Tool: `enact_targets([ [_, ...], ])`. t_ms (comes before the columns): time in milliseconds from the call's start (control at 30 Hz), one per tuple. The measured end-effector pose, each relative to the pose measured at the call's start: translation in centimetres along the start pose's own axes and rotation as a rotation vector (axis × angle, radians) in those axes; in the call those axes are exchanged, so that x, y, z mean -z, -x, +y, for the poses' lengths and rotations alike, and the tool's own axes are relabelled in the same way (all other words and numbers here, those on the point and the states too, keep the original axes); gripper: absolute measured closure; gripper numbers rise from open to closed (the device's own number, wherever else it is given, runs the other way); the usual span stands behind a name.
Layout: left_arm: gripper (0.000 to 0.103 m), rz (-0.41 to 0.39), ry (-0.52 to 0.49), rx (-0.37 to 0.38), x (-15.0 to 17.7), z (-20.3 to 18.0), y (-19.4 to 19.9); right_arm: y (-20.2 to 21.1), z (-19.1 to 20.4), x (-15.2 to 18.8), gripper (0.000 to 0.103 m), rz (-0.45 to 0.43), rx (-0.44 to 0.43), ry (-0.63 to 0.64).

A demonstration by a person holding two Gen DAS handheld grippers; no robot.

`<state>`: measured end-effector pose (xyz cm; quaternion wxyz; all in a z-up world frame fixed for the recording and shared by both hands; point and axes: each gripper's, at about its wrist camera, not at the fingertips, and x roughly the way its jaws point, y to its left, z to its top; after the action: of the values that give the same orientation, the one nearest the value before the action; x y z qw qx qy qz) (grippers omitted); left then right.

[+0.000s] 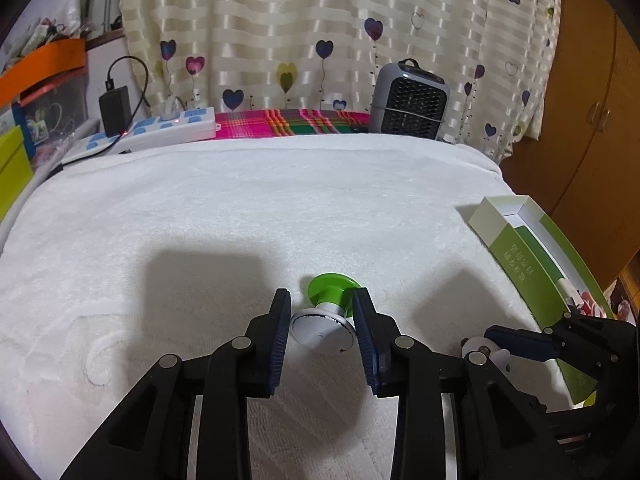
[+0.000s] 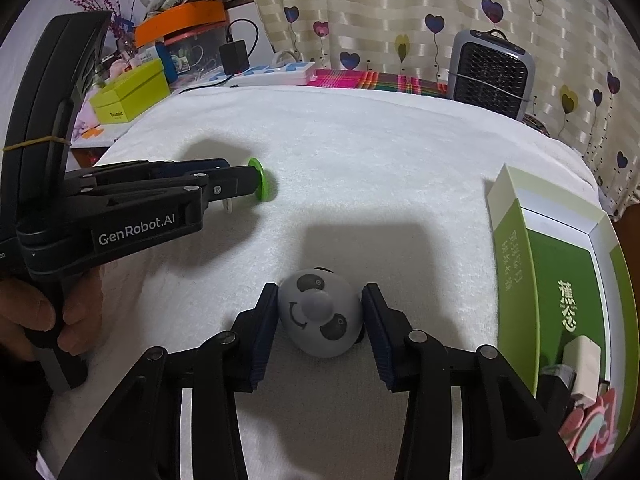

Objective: Organize rigid objects
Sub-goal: 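Close the left tool on the green spool while the right tool grasps the grey panda item, then carry the spool and panda item with both tools over the green box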

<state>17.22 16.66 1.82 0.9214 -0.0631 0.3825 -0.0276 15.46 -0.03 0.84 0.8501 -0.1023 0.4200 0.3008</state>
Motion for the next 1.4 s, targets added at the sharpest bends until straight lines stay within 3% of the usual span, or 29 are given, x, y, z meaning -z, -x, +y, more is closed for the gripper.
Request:
enact_targets([
  [333, 0.074, -0.022, -0.006, 0.0, 0.9, -1.4, 2.6, 3.4, 0.0, 0.7, 0.059, -0.063, -0.013, -0.012],
  [367, 0.095, -0.031, -0.007, 0.003, 1.0, -1.7, 3.2, 3.7, 0.0, 0.8, 0.059, -0.07, -0.014, -0.011],
  [400, 0.1, -0.03, -0.01, 0.0, 1.1, -1.9, 3.5, 4.2, 0.0, 0.8, 0.059, -0.077, -0.014, -0.011],
  [633, 0.102, -0.036, -0.021, -0.019, 2.7, -2.9, 4.8, 6.0, -0.4, 2.0, 0.059, -0.099, -0.019, -0.016],
  [767, 0.09, -0.057, 0.029, 0.009, 3.1, -1.5, 5.8, 6.6, -0.9, 2.5, 0.059, -0.104, -0.023, -0.026],
  [900, 0.09, -0.067, 0.028, 0.021, 3.3, -1.2, 6.2, 6.8, -1.2, 2.6, 0.059, -0.108, -0.028, -0.034],
  [1033, 0.063, -0.053, -0.016, 0.027, 3.8, -2.1, 5.9, 6.9, -1.4, 2.7, 0.059, -0.111, -0.034, -0.034],
  [1200, 0.062, -0.022, -0.066, -0.015, 4.1, -3.1, 4.5, 7.1, -1.4, 2.8, 0.059, -0.109, -0.041, -0.033],
  [1400, 0.064, 0.057, -0.048, -0.059, 3.9, -2.8, 2.3, 7.3, -1.5, 3.0, 0.059, -0.118, -0.039, -0.041],
])
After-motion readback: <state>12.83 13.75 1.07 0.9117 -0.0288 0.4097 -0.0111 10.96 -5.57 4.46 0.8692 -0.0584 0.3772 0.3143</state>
